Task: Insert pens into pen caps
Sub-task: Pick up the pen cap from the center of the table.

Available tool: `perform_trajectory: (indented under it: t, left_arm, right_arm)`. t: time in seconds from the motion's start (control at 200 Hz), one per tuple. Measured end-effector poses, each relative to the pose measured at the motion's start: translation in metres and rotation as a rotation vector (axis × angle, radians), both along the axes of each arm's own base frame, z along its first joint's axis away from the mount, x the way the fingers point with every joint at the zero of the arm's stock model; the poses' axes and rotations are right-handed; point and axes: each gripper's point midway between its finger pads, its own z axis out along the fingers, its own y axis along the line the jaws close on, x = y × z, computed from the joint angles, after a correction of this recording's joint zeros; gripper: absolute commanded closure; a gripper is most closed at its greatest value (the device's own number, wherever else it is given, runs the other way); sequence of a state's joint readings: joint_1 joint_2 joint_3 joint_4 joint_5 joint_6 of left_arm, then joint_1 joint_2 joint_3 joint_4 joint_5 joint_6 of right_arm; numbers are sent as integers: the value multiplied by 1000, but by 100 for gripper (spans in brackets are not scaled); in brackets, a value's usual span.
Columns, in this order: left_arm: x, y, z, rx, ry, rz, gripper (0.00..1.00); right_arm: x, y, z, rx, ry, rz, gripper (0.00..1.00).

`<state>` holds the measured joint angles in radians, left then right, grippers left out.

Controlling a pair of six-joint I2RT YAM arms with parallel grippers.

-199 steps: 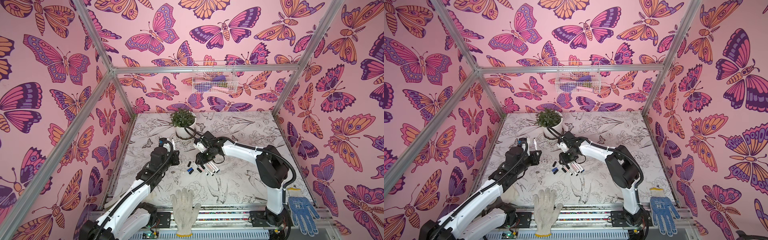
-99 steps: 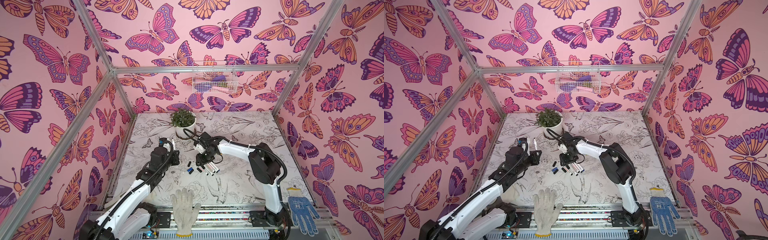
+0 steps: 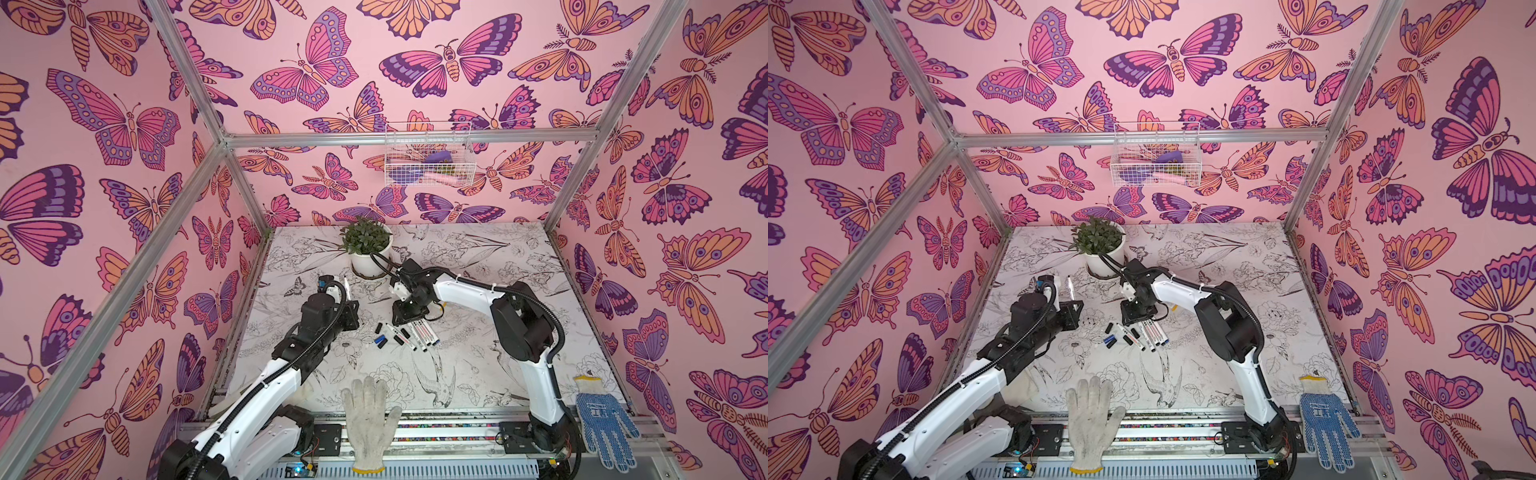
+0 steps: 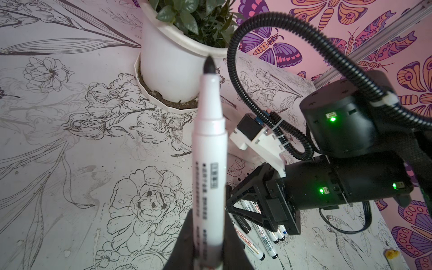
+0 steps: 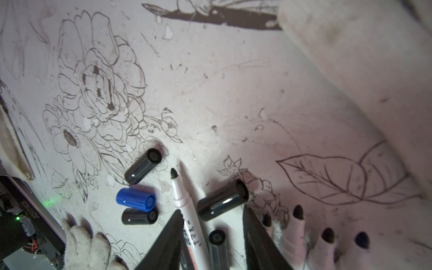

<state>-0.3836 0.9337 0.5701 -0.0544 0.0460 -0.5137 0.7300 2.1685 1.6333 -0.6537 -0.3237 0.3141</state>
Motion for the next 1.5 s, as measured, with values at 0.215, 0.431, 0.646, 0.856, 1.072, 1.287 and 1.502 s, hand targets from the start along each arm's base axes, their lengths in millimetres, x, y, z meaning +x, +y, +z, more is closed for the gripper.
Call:
perform_trajectory:
  t: [0.215,0.431,0.646,0.856,1.072,1.287,1.502]
  left_arm:
    - [-1,-1,0,-4,2,-8,100]
    - [-1,-2,0,1,-1,-12,100]
    - [0,-2,1,5,-5,-16,100]
    - [0,-7,3,14,-9,-51,100]
    - [-7,-23,6,4,-18,-169,100]
    - [-22,-43,11,-27,-30,-314,100]
    - [-33,-66,10,-41,-31,-432,100]
  right_arm:
    - [10,0,-5,-66,-18,-13,61]
    - [9,-1,-7,-131,-43,-12,64]
    - [8,-3,-8,-181,-70,-9,73]
    - [8,-4,-9,-194,-77,-10,89]
    - [11,1,-3,-124,-64,-23,94]
    - [32,-25,83,179,-135,-178,98]
    - [55,-28,209,603,-329,-261,100]
